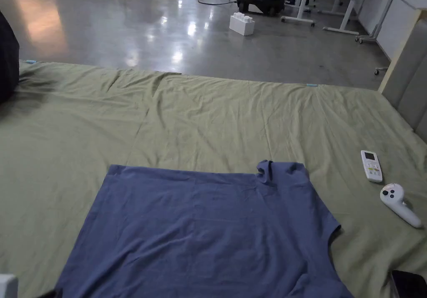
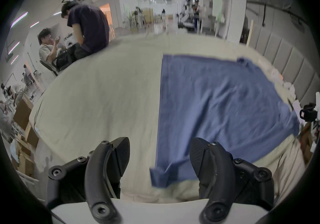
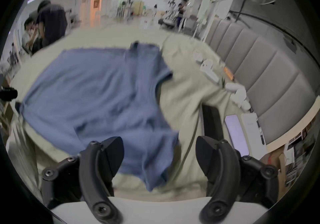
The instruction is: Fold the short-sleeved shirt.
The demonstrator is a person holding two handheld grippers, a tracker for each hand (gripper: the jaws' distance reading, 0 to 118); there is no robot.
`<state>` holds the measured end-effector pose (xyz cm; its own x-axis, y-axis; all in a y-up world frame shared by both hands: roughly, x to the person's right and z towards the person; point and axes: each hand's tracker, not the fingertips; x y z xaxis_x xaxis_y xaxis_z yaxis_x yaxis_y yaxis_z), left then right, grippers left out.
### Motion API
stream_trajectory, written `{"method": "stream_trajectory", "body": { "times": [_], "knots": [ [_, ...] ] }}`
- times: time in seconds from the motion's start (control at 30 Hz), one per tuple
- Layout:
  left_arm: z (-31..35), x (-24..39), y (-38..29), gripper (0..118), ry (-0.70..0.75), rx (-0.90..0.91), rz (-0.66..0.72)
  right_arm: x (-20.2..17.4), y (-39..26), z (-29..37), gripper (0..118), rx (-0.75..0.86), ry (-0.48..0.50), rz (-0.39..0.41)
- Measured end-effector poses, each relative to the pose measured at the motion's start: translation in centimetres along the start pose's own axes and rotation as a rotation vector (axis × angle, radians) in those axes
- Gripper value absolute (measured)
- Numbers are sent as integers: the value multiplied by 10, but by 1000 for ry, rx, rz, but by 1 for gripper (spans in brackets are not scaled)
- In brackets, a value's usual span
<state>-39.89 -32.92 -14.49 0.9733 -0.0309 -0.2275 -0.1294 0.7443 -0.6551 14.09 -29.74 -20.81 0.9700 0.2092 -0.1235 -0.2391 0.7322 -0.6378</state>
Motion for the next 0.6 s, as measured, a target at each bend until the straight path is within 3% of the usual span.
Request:
{"method": "stream_trajectory", "body": {
  "times": [0.23, 0.33, 0.37, 0.4, 0.5, 0.6],
  "knots": [
    [17, 42, 61, 72, -19, 313, 36, -26, 60, -2, 93, 350, -46, -125],
    [20, 63, 76, 59, -21, 401, 42, -42, 73, -2, 88, 465, -67, -136],
    [23, 70, 80, 52, -12, 430, 31, -49, 77, 0, 82, 516, -80, -125],
    [24, 75, 84, 40, -6, 458, 20, -54, 80, 1, 70, 544, -80, -119],
    [32, 89, 91, 13, 11, 515, 1, -64, 85, 9, 23, 604, -82, -117],
    [39, 94, 95, 6, -13, 533, -4, -69, 87, 14, 6, 634, -64, -113]
  ]
}}
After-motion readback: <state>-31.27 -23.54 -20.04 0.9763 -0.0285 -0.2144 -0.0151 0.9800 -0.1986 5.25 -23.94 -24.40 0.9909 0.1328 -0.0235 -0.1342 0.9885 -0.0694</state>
